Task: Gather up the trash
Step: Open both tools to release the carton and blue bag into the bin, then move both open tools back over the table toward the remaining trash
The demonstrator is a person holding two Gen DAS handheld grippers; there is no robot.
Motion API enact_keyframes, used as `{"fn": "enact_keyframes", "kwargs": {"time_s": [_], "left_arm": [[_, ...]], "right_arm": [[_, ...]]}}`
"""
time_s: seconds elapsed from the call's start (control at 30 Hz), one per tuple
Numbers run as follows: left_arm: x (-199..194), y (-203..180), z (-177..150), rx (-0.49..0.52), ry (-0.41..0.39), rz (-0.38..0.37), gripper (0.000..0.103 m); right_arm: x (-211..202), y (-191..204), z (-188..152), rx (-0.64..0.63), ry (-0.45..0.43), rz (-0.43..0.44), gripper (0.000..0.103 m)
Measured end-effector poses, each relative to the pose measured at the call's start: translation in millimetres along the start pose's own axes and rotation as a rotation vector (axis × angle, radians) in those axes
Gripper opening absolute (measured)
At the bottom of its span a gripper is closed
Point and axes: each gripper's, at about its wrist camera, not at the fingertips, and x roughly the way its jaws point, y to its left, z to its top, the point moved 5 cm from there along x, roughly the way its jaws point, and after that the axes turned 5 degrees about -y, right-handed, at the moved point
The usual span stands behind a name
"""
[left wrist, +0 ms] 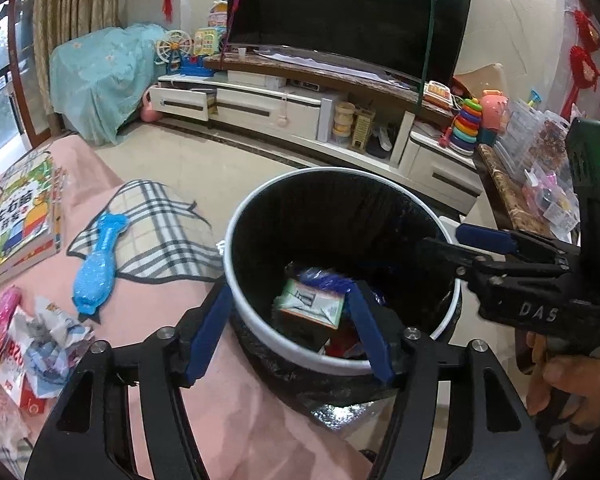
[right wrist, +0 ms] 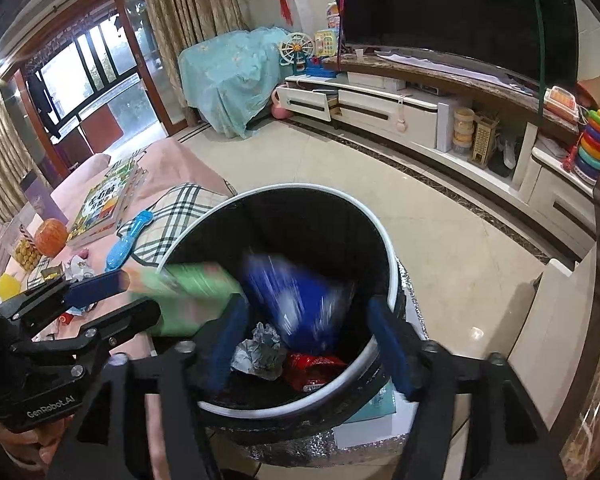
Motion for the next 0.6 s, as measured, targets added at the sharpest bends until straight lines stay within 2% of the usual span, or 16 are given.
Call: {"fn": "enact_keyframes", "kwargs": {"time_s": [0.2, 0.43, 0.6], "left_arm": [[-28, 19, -21, -0.048, -0.042, 0.035, 0.071], [-59, 47, -58, -0.127, -0.046, 0.065, 0.072], [-83, 65, -84, -0.162, -0.059, 0.095, 0.072]], "right_arm": [[-13, 1, -6, 0.054, -0.029, 0.036, 0.076], [-32, 30, -25, 0.103, -0.08, 0.104, 0.089], [-40, 55, -36, 0.1, -0.091, 0.149, 0.09]]}}
